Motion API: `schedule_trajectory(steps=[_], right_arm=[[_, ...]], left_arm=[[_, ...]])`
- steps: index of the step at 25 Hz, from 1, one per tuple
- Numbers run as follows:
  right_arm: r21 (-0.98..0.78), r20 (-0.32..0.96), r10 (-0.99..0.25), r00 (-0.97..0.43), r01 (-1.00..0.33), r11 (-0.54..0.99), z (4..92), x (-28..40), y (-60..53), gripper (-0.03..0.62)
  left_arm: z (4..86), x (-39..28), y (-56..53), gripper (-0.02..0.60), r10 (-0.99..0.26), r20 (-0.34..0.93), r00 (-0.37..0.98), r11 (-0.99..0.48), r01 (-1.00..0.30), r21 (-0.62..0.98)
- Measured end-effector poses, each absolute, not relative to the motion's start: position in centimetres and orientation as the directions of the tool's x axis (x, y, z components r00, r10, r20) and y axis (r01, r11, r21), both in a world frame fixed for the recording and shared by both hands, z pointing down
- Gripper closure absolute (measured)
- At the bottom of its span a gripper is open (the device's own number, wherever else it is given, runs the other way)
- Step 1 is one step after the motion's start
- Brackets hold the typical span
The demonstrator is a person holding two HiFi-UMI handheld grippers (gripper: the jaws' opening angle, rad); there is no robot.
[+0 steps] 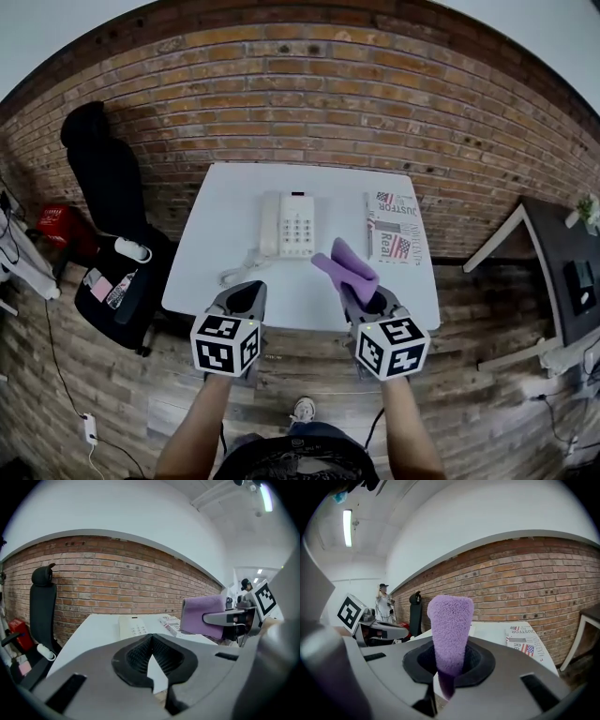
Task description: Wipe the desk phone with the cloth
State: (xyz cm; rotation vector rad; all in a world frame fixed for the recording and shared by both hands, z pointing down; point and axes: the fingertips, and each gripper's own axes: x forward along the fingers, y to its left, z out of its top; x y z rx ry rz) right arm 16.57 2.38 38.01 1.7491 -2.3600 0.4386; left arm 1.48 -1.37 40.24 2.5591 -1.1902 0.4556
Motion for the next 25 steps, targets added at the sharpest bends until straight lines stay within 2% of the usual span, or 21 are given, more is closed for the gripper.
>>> schedule_trajectory(steps=[10, 25], right_arm=[[-0.142, 0.300, -0.879, -0.371, -0.928, 0.343, 38.4, 16.6, -1.1, 0.549], [-0.070, 0.343, -0.855, -0.390, -0.918, 0.390, 39.7, 17.0, -10.2, 0.549]], left_arm=[[40.7, 0.2, -3.5, 0.577, -0.735, 0.416, 0.535, -0.549, -0.830, 0.099], [43.0, 0.5, -10.0, 0.577, -0.732, 0.423, 0.535, -0.538, -0.834, 0.124]])
